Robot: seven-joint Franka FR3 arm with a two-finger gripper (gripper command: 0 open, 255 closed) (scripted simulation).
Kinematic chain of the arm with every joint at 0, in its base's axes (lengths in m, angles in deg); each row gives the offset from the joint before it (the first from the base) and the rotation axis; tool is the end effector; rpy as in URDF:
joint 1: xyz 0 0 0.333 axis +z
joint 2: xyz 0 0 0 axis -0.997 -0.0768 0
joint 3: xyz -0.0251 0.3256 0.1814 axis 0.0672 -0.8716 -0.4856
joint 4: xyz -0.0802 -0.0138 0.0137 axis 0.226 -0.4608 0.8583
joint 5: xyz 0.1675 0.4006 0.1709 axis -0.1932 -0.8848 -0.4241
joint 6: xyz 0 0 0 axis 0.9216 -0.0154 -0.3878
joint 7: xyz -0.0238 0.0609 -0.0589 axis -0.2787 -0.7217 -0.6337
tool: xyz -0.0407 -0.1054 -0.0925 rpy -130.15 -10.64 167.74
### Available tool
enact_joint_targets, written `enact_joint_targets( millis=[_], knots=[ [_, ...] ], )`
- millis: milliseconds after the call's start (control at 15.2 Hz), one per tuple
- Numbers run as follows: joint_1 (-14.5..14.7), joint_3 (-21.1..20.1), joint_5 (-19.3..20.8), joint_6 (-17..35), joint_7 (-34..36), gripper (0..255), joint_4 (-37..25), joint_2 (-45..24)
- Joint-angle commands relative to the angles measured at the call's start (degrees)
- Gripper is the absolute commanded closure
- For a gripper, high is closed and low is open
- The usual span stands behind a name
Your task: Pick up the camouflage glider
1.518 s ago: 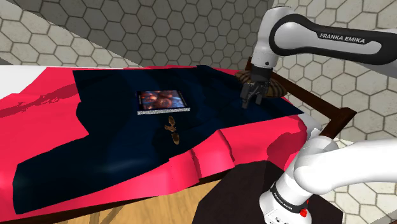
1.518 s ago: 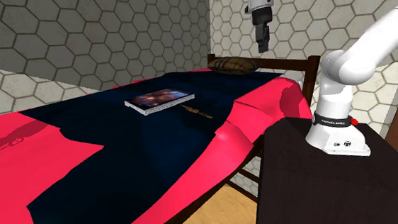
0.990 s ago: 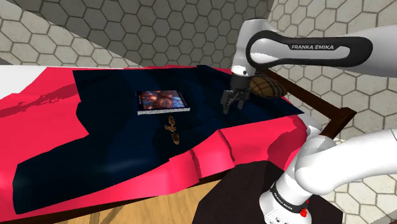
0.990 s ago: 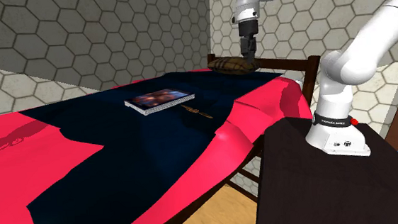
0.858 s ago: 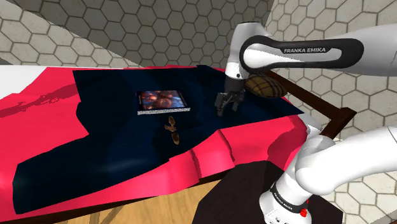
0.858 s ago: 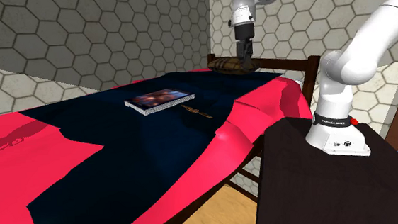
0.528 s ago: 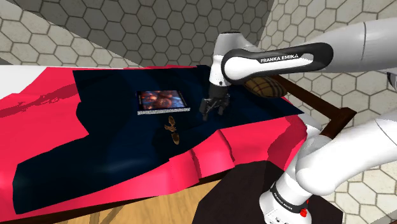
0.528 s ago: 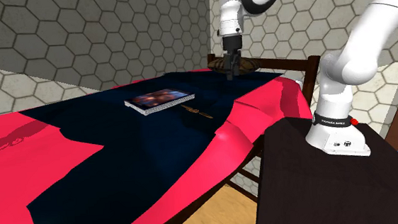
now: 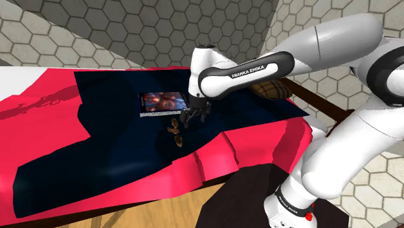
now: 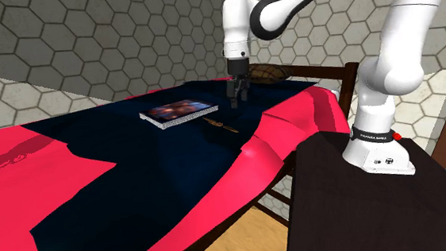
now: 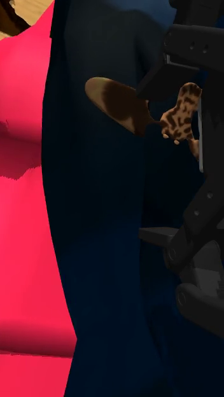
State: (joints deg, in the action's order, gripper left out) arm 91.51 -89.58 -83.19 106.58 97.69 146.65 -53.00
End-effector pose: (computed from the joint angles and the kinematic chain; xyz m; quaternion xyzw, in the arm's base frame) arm 0.5232 0.1546 0.3828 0.9977 -0.0663 -0.0022 0.0148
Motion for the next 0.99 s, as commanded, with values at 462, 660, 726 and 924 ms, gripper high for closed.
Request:
enact_joint_targets(
  millis=[462, 660, 726, 924],
  knots=[
    [1.5, -2.0, 5.8, 7.7, 6.8, 0, -7.2, -13.9],
    [1.5, -1.9, 6.4, 9.9, 7.3, 0, -6.4, -15.3],
    [1.5, -1.8, 6.6, 10.6, 7.4, 0, -6.2, -15.8],
    [1.5, -1.8, 6.8, 11.0, 7.5, 255, -6.1, -16.2]
  ],
)
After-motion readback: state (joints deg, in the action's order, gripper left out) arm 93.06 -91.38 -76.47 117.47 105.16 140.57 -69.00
